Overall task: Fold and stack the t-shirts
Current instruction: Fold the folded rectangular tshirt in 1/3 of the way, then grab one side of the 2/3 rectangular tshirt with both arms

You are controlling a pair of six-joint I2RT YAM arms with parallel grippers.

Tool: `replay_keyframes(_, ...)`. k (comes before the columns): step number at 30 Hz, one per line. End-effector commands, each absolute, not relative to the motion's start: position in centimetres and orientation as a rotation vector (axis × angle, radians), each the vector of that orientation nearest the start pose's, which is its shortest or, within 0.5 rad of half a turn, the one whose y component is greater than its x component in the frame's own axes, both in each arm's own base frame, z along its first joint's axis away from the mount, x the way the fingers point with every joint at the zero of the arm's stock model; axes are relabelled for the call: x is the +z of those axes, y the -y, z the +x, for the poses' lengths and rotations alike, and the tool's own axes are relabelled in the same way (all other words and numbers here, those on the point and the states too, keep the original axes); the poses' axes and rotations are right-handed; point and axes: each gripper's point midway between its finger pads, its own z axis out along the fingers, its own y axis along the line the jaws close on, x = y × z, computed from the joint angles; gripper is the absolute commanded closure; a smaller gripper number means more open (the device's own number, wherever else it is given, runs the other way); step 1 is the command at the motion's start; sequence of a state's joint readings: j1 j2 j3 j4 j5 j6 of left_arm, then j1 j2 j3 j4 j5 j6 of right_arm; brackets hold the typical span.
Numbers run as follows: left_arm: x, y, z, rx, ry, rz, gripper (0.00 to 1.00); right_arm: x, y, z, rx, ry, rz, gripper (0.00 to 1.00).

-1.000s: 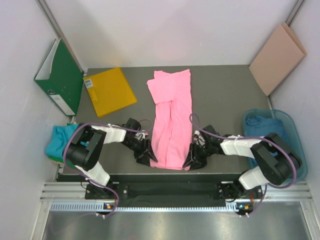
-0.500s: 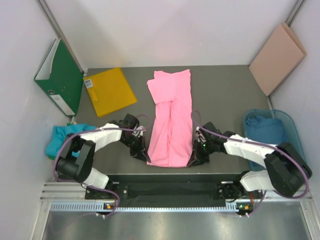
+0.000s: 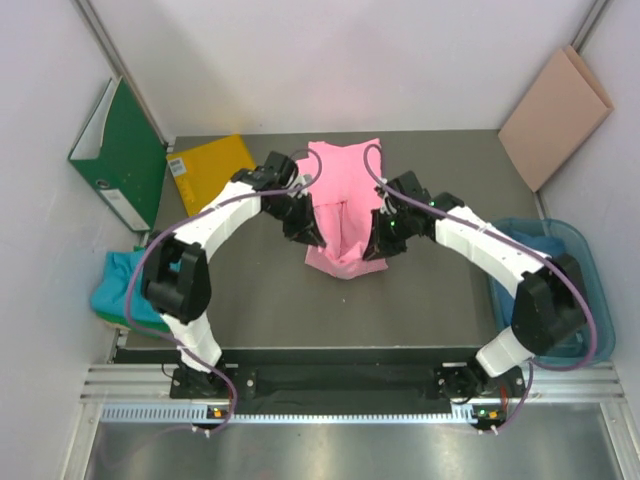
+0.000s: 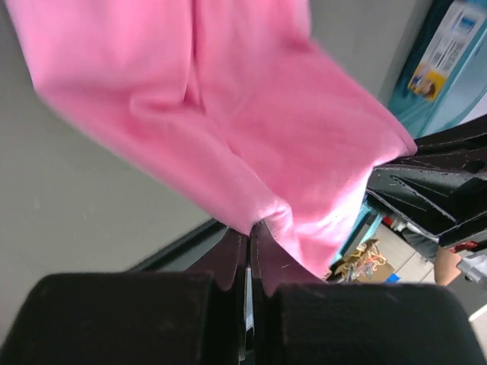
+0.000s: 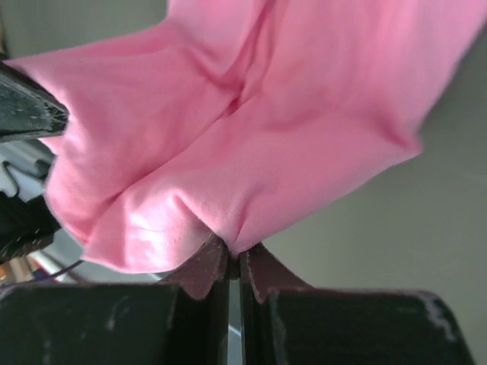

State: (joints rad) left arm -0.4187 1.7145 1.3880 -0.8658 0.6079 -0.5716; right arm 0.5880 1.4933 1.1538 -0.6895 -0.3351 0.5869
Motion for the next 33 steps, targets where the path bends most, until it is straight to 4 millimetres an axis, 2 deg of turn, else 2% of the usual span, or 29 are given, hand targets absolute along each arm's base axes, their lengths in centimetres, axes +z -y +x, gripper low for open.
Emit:
replay_keyframes(1,15.2,25.7,32.5,-1.024,-2.892,-0.045,1.00,14.5,-23.0,30.5,0.620,-2.699,-0.183,1.00)
replay_keyframes(2,16.7,26.2,34.3,-1.037,-2.839,-0.025,1.00,14.6,-22.6,31.6,0.600,-2.692,-0.201,1.00)
replay_keyframes(3,15.5,26.3,35.3,-1.029,-2.864,-0.041,1.00,15.8,-22.9,33.2,0.610,-2.653,-0.204,1.00)
replay_keyframes(4,15.4,26.1,36.5,-1.028,-2.855,-0.059,1.00,14.7,-22.3,34.5,0.594,-2.680,-0.180,1.00)
replay_keyframes(5,16.5,26.4,38.1,-1.039,-2.810,-0.049,1.00,15.8,-22.3,36.1,0.594,-2.640,-0.189,1.00)
replay_keyframes(7,15.2,26.3,40.2,-1.055,-2.814,-0.092,1.00,14.4,-22.0,38.1,0.589,-2.660,-0.171,1.00)
replay_keyframes(8,16.2,26.5,41.7,-1.077,-2.771,-0.096,1.00,15.1,-22.2,39.4,0.593,-2.629,-0.182,1.00)
replay_keyframes(9,15.0,26.6,42.5,-1.089,-2.787,-0.115,1.00,13.7,-22.2,40.2,0.584,-2.657,-0.178,1.00)
replay_keyframes(10,15.8,26.4,44.1,-1.104,-2.741,-0.122,1.00,13.4,-22.1,41.0,0.579,-2.655,-0.175,1.00)
replay_keyframes(11,14.4,26.5,44.9,-1.115,-2.758,-0.155,1.00,13.6,-22.3,42.1,0.579,-2.638,-0.173,1.00)
replay_keyframes(13,15.0,26.3,47.1,-1.151,-2.697,-0.170,1.00,11.6,-22.3,43.6,0.575,-2.661,-0.151,1.00)
replay_keyframes(14,13.7,26.2,47.7,-1.154,-2.714,-0.214,1.00,11.9,-22.7,44.8,0.589,-2.624,-0.153,1.00)
replay_keyframes(16,13.4,26.0,49.2,-1.201,-2.669,-0.230,1.00,9.7,-23.1,46.0,0.601,-2.643,-0.125,0.96)
replay_keyframes(17,12.3,25.8,49.7,-1.216,-2.681,-0.277,0.83,9.9,-23.3,47.1,0.612,-2.619,-0.120,0.88)
replay_keyframes(18,12.1,25.5,50.0,-1.228,-2.677,-0.293,0.18,8.7,-23.5,47.5,0.613,-2.631,-0.113,0.67)
replay_keyframes(19,12.0,25.0,50.4,-1.236,-2.669,-0.307,0.01,8.7,-23.4,48.0,0.605,-2.622,-0.099,0.59)
replay_keyframes(20,12.1,24.7,50.6,-1.228,-2.663,-0.307,0.01,9.1,-23.3,49.0,0.596,-2.578,-0.088,0.53)
replay_keyframes(21,12.4,24.4,50.7,-1.219,-2.654,-0.303,0.01,11.2,-23.2,49.4,0.600,-2.520,-0.079,0.41)
replay_keyframes(23,13.9,23.6,50.9,-1.187,-2.608,-0.261,0.01,12.5,-22.4,49.2,0.560,-2.466,-0.048,0.29)
replay_keyframes(24,14.3,23.4,50.8,-1.179,-2.597,-0.250,0.01,15.8,-22.0,49.5,0.566,-2.365,-0.042,0.22)
replay_keyframes(25,13.5,23.1,50.0,-1.172,-2.618,-0.255,0.01,16.4,-21.5,49.1,0.563,-2.352,-0.013,0.19)
replay_keyframes(26,14.6,23.0,49.5,-1.173,-2.603,-0.235,0.01,15.7,-20.8,48.2,0.551,-2.373,0.004,0.19)
replay_keyframes(27,14.4,22.8,49.0,-1.163,-2.614,-0.235,0.01,17.1,-20.0,47.6,0.554,-2.349,0.020,0.19)
replay_keyframes(28,13.0,22.5,47.8,-1.153,-2.659,-0.247,0.01,16.8,-19.5,46.8,0.553,-2.369,0.036,0.19)
replay_keyframes(29,13.1,22.3,47.1,-1.149,-2.662,-0.241,0.01,15.5,-18.9,45.5,0.546,-2.415,0.055,0.19)
replay_keyframes(30,12.7,22.3,46.6,-1.154,-2.667,-0.236,0.01,15.7,-18.3,44.7,0.551,-2.423,0.068,0.20)
replay_keyframes(31,10.7,22.1,45.0,-1.147,-2.723,-0.261,0.01,15.0,-18.0,43.5,0.553,-2.463,0.082,0.20)
replay_keyframes(32,10.5,22.0,44.2,-1.144,-2.735,-0.263,0.01,13.1,-17.5,41.9,0.542,-2.523,0.100,0.20)
replay_keyframes(33,9.7,22.2,43.4,-1.132,-2.756,-0.253,0.01,13.0,-17.3,41.1,0.551,-2.532,0.101,0.21)
